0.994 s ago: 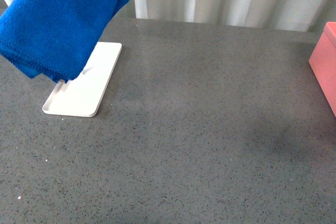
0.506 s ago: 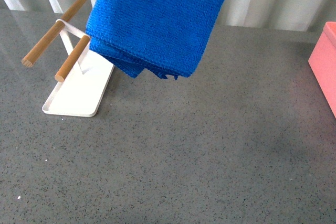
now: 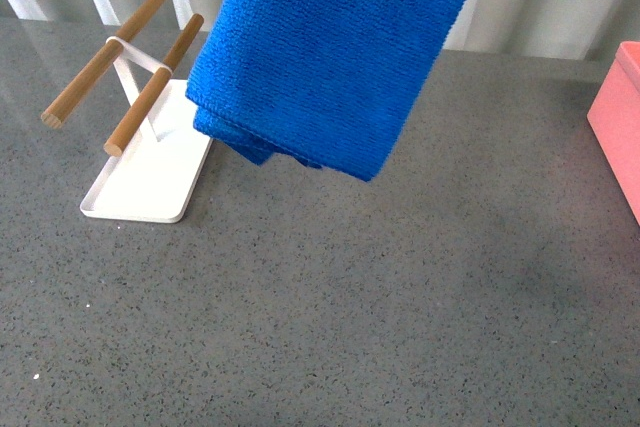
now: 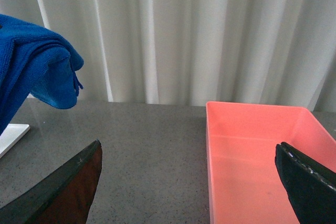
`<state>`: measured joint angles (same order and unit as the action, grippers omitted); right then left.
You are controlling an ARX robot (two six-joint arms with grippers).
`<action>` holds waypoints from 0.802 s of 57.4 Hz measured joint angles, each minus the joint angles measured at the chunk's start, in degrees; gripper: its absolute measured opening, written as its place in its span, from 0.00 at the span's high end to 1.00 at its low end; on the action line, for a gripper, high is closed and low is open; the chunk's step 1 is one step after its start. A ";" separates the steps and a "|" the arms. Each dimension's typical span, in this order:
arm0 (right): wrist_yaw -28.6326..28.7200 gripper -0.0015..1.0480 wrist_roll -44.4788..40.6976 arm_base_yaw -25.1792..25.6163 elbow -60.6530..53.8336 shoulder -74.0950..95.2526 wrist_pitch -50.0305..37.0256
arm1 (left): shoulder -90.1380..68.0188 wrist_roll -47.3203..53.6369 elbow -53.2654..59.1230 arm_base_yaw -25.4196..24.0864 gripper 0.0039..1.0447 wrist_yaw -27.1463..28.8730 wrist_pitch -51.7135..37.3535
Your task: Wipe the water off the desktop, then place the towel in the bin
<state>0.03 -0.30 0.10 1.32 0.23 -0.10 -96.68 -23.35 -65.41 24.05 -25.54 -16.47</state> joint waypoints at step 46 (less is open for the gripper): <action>31.87 0.07 10.08 9.40 17.51 49.75 -5.92 | 0.07 0.39 0.02 0.09 0.96 0.07 0.04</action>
<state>31.90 9.78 9.50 18.83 49.98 -6.02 -96.62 -22.96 -65.39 24.14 -25.47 -16.43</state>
